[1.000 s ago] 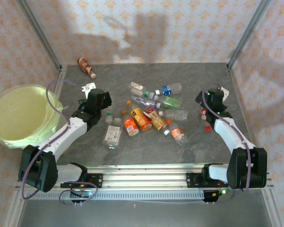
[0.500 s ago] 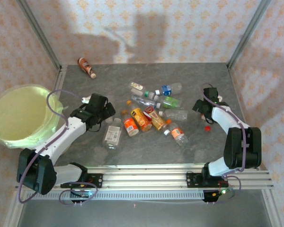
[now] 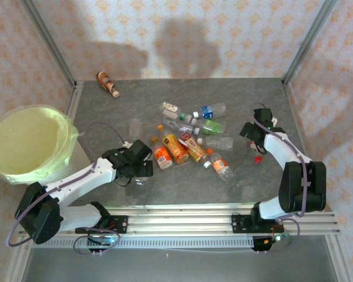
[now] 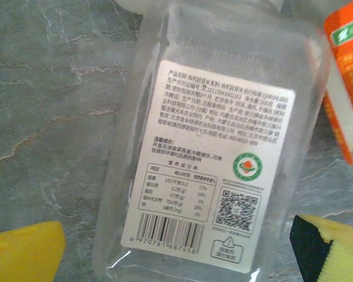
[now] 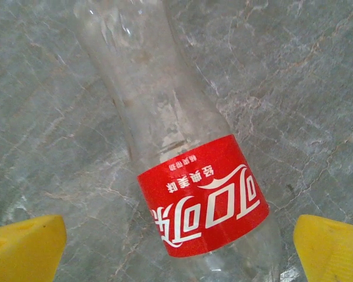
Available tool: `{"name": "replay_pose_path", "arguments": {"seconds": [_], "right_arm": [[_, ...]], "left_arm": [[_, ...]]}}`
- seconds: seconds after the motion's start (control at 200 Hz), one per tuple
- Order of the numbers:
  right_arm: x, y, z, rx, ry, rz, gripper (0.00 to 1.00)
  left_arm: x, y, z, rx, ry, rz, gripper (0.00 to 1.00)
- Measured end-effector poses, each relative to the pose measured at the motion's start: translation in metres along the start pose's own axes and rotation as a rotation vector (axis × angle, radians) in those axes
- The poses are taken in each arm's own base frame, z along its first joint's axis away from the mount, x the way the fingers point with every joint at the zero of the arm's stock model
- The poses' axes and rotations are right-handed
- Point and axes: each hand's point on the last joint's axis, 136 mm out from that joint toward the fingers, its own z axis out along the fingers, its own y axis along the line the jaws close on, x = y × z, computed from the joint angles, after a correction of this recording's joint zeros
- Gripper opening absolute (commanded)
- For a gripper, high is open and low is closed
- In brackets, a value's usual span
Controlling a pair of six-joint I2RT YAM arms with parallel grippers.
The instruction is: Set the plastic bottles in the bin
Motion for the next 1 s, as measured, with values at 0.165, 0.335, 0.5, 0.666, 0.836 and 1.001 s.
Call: {"name": "replay_pose_path", "arguments": {"seconds": [0.165, 0.335, 0.5, 0.666, 0.836, 1.001], "right_arm": [[-0.009, 0.003, -0.008, -0.02, -0.038, 0.021, 0.99], [-0.016, 0.004, -0.02, -0.04, -0.072, 0.045, 0.99], [-0.024, 0.005, -0.031, -0.056, -0.106, 0.06, 0.99], [-0.027, 0.004, -0.035, -0.059, -0.121, 0.064, 0.99], [-0.029, 0.009, -0.043, -0.095, -0.132, 0.064, 0.99], [-0.035, 0.022, -0.055, -0.183, -0.157, 0.057, 0.99]], "left_arm": [[0.002, -0.004, 0.004, -0.001, 0.008, 0.074, 1.0], [0.009, -0.007, 0.015, -0.003, 0.032, 0.135, 1.0], [0.013, -0.012, 0.023, -0.011, 0.051, 0.196, 1.0], [0.018, -0.017, 0.031, -0.026, 0.063, 0.242, 0.94], [0.017, -0.021, 0.033, -0.058, 0.041, 0.271, 0.81], [0.014, -0.022, 0.033, -0.069, 0.018, 0.249, 0.74]]}}
